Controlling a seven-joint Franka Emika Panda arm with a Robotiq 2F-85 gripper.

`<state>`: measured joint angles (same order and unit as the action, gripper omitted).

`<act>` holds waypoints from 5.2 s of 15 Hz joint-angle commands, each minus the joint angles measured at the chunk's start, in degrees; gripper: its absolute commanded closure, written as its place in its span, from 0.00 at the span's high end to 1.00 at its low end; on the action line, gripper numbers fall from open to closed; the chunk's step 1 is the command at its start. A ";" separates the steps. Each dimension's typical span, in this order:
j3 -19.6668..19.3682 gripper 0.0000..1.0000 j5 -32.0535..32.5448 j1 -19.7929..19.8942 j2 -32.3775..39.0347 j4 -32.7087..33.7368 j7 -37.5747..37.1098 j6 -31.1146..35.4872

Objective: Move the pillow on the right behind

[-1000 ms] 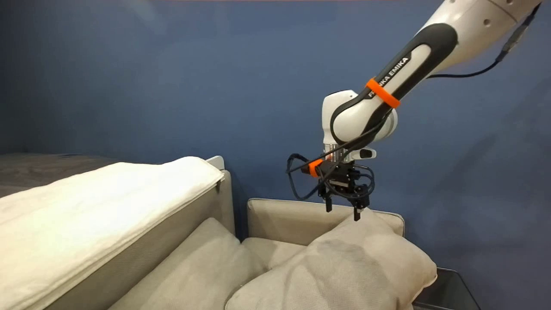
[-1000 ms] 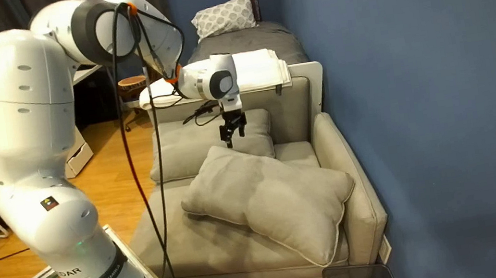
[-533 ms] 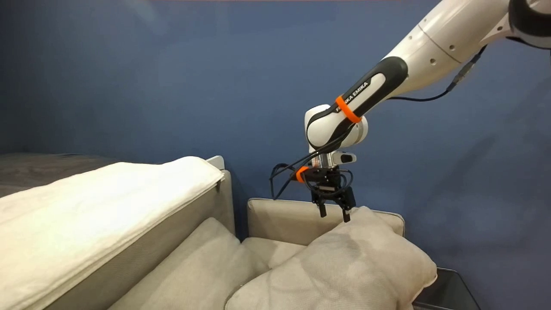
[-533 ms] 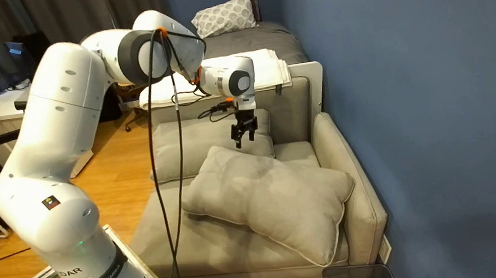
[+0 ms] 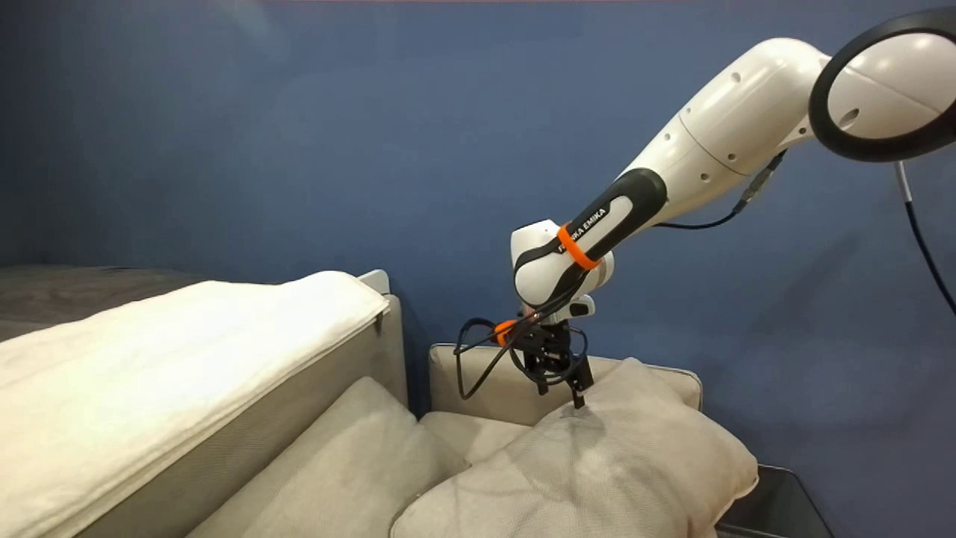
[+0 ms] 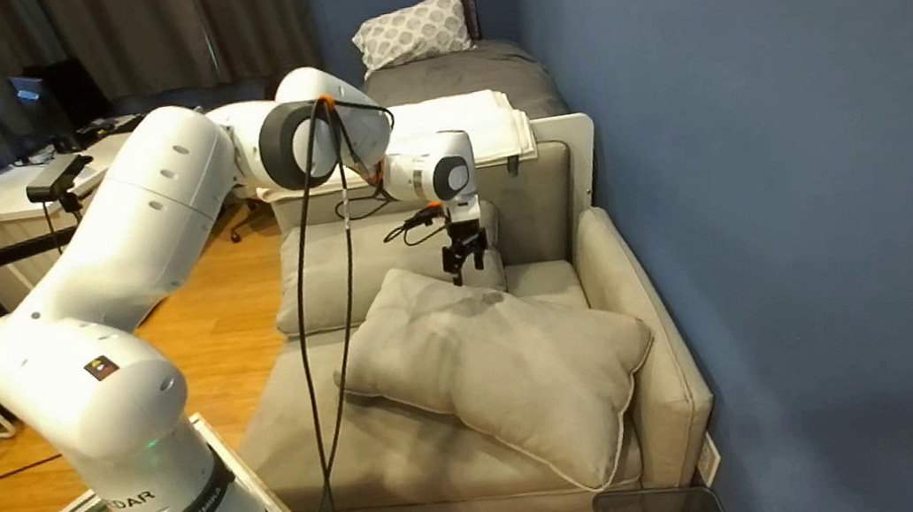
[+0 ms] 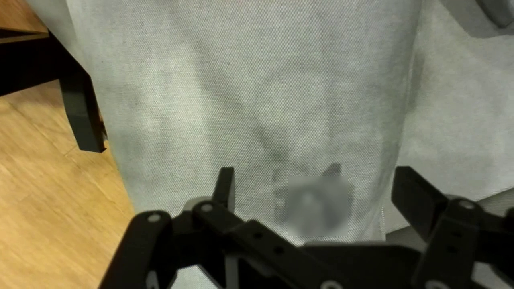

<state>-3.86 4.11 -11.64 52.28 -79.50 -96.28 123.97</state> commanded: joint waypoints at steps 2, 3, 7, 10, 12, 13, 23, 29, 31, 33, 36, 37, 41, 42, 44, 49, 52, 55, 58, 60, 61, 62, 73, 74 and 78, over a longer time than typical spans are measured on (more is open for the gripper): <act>-0.57 1.00 -0.49 -0.38 0.17 0.67 0.25 -0.12; -0.78 1.00 -0.61 -0.33 1.18 1.91 -0.34 0.16; -2.06 1.00 -0.48 0.42 7.26 8.26 -1.19 1.06; -2.12 1.00 -1.06 1.31 11.77 12.68 -0.18 1.72; -1.86 1.00 -1.49 1.78 14.52 15.59 0.23 1.47; -1.62 1.00 -1.70 2.11 16.01 17.28 0.77 1.45; 0.63 0.98 -5.02 4.81 24.04 29.08 3.51 -12.31; 0.47 0.46 -5.91 5.43 26.70 34.97 2.21 -17.83; 0.23 0.33 -5.80 5.41 27.57 36.95 1.59 -18.07; 0.10 0.20 -5.67 5.38 28.24 38.74 1.10 -18.20; 0.05 0.02 -5.53 5.45 29.08 40.69 0.58 -18.57; 0.02 0.00 -5.49 5.48 29.30 41.23 0.42 -18.64; 0.07 0.02 -5.24 5.65 28.31 40.67 -0.73 -17.50; 0.03 0.01 -5.29 5.71 27.66 40.55 -1.27 -16.97; -0.11 0.01 -5.28 5.77 26.07 40.24 -2.41 -15.86; -0.92 0.01 -4.88 5.62 22.88 38.67 -6.71 -14.06; -1.05 0.01 -4.92 5.87 21.68 37.51 -8.90 -12.30; -1.00 0.01 -5.04 6.13 20.03 35.77 -11.01 -9.22; -1.63 0.01 -4.31 5.68 17.13 32.06 -12.86 -7.16; -2.23 0.01 -3.88 5.25 14.66 28.06 -14.10 -4.45; -2.40 0.01 -3.91 5.17 13.31 25.76 -14.66 -2.69; -2.64 0.01 -3.84 5.04 11.82 23.21 -15.30 -0.57; -11.00 0.01 -1.37 -1.14 -5.07 -6.01 -25.67 22.42; -12.28 0.01 -0.93 -2.06 -6.42 -8.06 -26.85 23.83; -17.80 0.01 1.98 -5.66 -11.68 -14.74 -31.61 26.43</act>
<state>-16.99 1.91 -14.21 49.25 -86.29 -123.13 147.35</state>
